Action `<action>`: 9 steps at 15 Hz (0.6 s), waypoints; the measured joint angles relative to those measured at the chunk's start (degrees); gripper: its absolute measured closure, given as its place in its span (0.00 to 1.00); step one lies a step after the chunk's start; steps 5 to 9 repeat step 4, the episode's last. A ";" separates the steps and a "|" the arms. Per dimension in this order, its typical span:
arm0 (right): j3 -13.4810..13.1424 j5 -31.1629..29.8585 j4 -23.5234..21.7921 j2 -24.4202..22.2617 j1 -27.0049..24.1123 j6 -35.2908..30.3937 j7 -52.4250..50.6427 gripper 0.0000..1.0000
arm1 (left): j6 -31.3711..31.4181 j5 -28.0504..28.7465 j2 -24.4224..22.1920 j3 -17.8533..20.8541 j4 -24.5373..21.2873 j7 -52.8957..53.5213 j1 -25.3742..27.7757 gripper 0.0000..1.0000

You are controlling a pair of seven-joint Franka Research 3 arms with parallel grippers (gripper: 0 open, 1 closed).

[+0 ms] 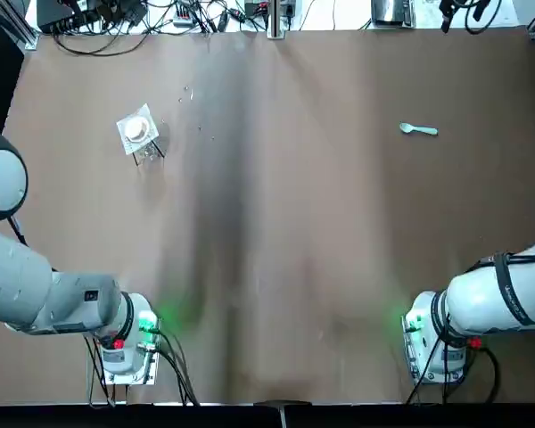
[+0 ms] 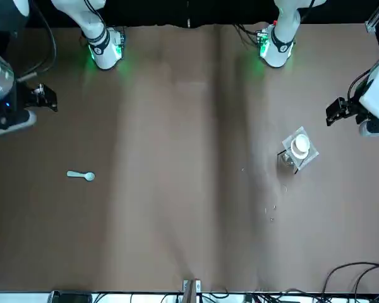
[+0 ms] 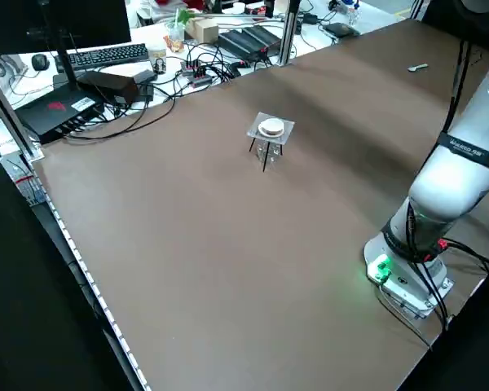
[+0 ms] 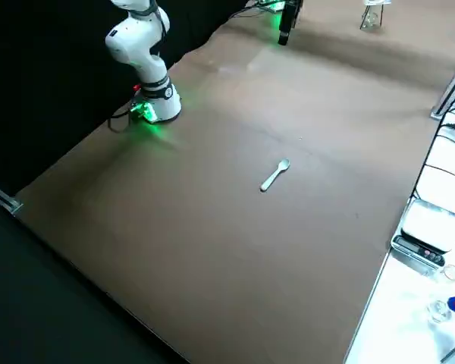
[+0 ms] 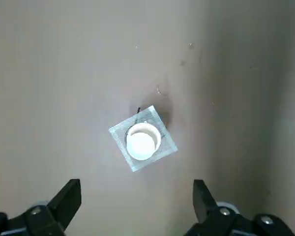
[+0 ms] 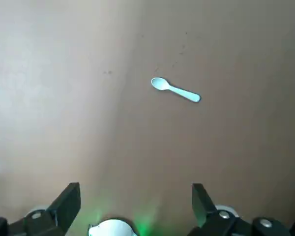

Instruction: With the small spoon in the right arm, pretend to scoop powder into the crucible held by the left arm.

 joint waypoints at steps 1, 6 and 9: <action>-0.22 0.24 -3.43 -2.66 -0.38 2.48 0.33 0.00 | 0.02 0.65 0.11 -0.22 -0.64 1.12 -0.26 0.00; -0.21 0.95 -6.81 -4.80 -0.44 4.55 1.32 0.00 | 0.02 0.78 0.20 -0.77 -0.74 2.45 -0.91 0.00; -0.21 0.95 -6.81 -4.80 -0.44 4.55 1.32 0.00 | 0.02 0.78 0.20 -0.77 -0.74 2.45 -0.91 0.00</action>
